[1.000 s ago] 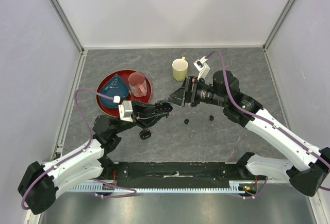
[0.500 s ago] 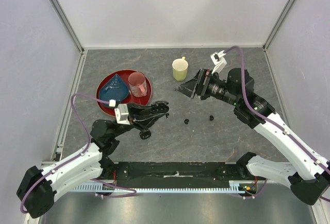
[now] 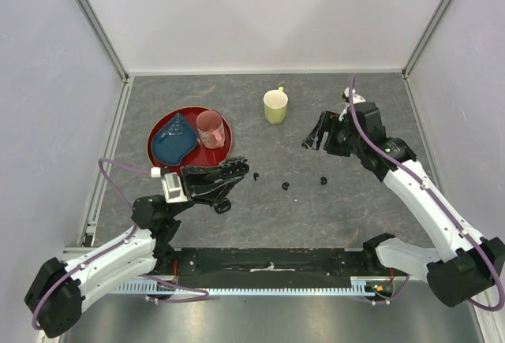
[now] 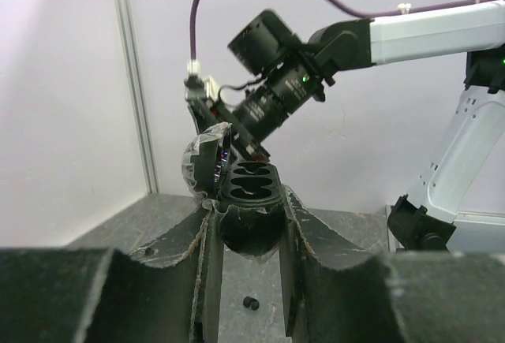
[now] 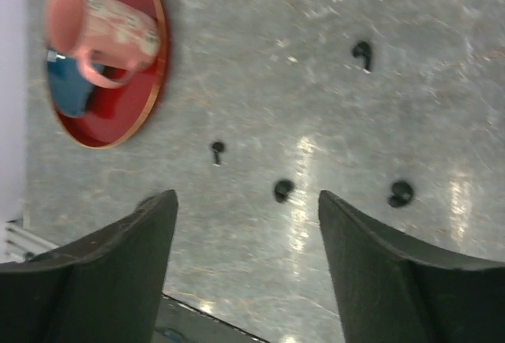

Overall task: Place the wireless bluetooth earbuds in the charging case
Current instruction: Pick up the earbud from the center of the board.

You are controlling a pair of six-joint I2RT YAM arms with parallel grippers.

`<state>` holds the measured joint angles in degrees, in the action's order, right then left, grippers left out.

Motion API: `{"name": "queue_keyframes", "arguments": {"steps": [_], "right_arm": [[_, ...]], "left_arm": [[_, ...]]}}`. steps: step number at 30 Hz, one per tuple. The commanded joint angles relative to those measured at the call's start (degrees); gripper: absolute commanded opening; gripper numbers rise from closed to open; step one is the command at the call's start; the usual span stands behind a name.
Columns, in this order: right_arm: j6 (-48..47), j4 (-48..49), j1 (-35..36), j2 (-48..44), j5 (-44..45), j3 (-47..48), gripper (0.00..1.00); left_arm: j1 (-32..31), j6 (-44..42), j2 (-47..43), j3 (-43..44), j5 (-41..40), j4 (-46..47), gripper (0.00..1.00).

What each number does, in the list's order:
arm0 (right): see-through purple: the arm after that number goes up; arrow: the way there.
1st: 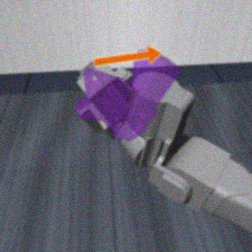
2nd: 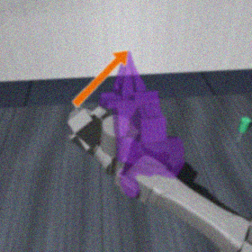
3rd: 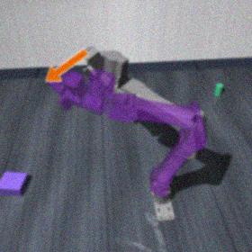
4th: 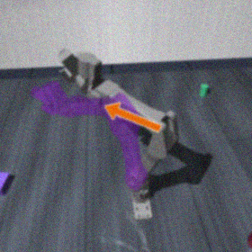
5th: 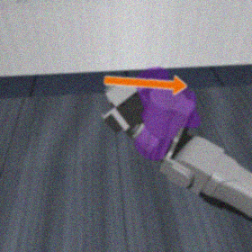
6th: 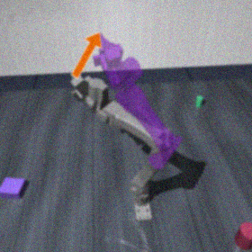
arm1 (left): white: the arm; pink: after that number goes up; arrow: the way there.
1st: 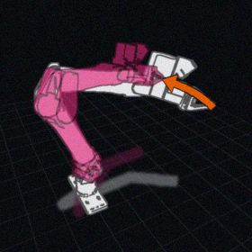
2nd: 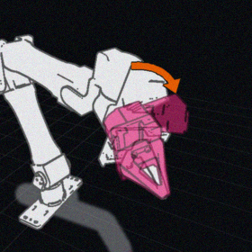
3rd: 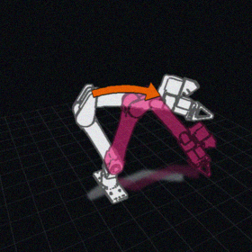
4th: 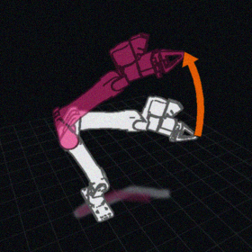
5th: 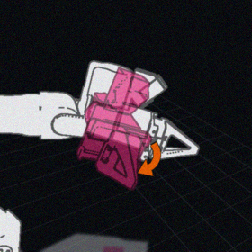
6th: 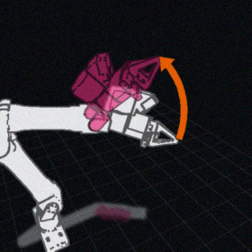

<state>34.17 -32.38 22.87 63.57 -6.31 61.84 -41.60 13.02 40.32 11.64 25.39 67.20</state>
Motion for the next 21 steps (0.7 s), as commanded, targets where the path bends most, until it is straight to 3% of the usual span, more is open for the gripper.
{"name": "queue_keyframes", "arguments": {"steps": [1, 12, 21], "right_arm": [[-3.59, -5.15, -2.13, 0.68, 3.85, -4.62, 0.75], [-5.69, 0.81, -17.15, 1.47, -9.41, -18.76, 0.59], [-5.17, 6.97, -22.34, 3.84, -12.23, -25.1, 0.53]], "left_arm": [[-0.14, -1.59, 0.55, -1.18, -1.39, 10.14, 0.02], [-0.14, 0.08, 3.54, -0.04, 2.12, 12.26, 0.02], [-0.14, -0.45, 3.37, 0.84, 3.44, 9.8, 0.02]]}}
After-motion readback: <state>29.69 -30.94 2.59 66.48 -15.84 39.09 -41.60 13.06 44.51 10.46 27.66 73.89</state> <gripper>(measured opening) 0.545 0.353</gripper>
